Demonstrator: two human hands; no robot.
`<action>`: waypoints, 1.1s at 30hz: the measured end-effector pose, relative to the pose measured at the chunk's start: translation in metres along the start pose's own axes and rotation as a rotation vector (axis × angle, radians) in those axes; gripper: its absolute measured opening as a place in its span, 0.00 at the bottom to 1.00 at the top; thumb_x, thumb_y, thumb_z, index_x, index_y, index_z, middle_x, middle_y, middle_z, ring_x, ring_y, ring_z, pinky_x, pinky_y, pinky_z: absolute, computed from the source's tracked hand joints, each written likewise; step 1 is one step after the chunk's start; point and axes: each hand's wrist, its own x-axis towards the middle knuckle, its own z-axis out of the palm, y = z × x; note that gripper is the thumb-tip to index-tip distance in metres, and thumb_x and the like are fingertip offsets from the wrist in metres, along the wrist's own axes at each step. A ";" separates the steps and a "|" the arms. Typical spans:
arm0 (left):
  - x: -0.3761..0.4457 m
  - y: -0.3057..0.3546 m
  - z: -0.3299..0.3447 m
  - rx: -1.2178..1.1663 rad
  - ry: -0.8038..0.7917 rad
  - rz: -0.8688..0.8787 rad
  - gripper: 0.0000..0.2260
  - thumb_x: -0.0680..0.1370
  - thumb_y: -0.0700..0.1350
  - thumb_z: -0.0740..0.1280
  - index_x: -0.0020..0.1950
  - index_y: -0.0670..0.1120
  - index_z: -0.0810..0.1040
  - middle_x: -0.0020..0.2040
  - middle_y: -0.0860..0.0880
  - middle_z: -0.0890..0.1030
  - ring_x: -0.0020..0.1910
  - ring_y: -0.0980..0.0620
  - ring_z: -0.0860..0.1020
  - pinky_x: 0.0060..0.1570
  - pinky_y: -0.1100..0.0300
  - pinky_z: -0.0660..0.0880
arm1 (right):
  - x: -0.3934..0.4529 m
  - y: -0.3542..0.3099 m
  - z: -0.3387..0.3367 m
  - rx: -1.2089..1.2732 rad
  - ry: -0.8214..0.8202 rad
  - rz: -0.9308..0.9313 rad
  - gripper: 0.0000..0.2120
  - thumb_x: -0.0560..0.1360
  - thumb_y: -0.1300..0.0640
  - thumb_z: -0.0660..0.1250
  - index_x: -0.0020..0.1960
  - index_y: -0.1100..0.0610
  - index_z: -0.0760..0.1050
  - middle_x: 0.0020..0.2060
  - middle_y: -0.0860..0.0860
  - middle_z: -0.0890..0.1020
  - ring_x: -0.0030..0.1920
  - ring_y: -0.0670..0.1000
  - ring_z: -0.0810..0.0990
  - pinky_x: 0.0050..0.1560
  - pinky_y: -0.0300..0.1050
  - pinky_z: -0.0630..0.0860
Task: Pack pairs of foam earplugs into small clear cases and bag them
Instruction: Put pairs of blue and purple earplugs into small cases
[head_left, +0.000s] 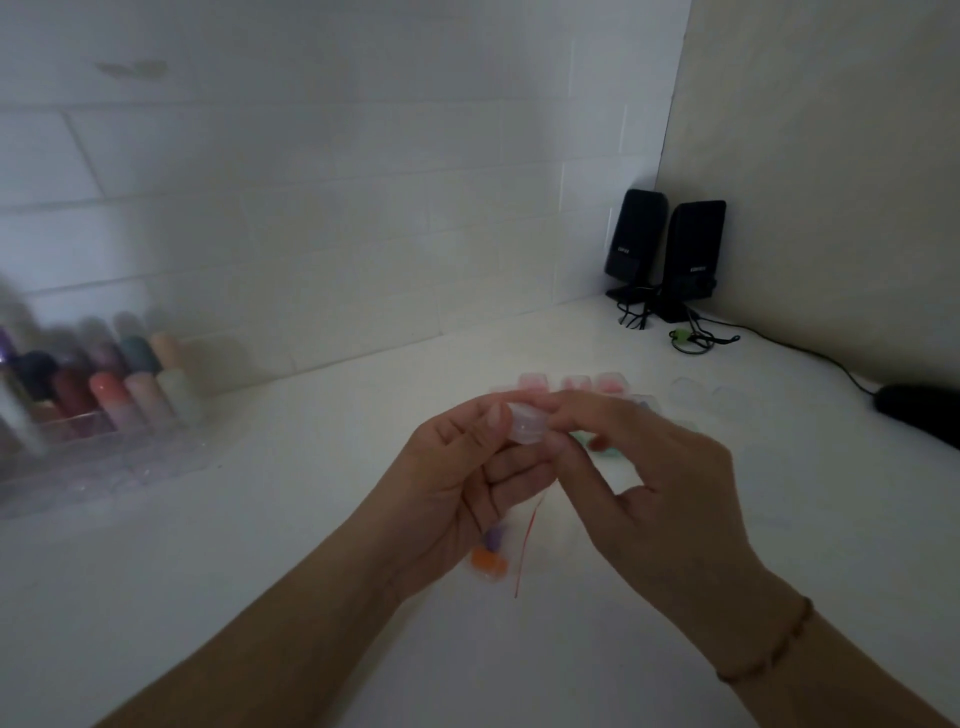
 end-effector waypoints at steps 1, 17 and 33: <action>0.000 0.000 0.000 0.003 0.005 0.003 0.24 0.68 0.51 0.77 0.58 0.39 0.80 0.53 0.39 0.83 0.50 0.49 0.84 0.51 0.58 0.80 | 0.000 0.001 0.001 -0.034 -0.011 -0.005 0.05 0.75 0.59 0.69 0.48 0.58 0.81 0.44 0.45 0.84 0.42 0.40 0.79 0.44 0.32 0.75; -0.002 0.004 -0.006 0.377 0.007 0.038 0.23 0.70 0.46 0.77 0.62 0.40 0.78 0.54 0.39 0.83 0.52 0.43 0.83 0.54 0.50 0.80 | -0.002 0.006 0.003 -0.028 -0.065 0.161 0.11 0.78 0.50 0.61 0.48 0.56 0.79 0.41 0.47 0.82 0.39 0.47 0.81 0.35 0.47 0.78; 0.004 0.040 -0.031 -0.075 0.531 -0.008 0.10 0.81 0.47 0.60 0.54 0.42 0.76 0.36 0.46 0.78 0.33 0.49 0.76 0.38 0.57 0.79 | -0.011 0.009 -0.004 -0.199 -0.839 0.280 0.11 0.76 0.41 0.62 0.57 0.34 0.76 0.27 0.41 0.71 0.30 0.38 0.69 0.33 0.31 0.61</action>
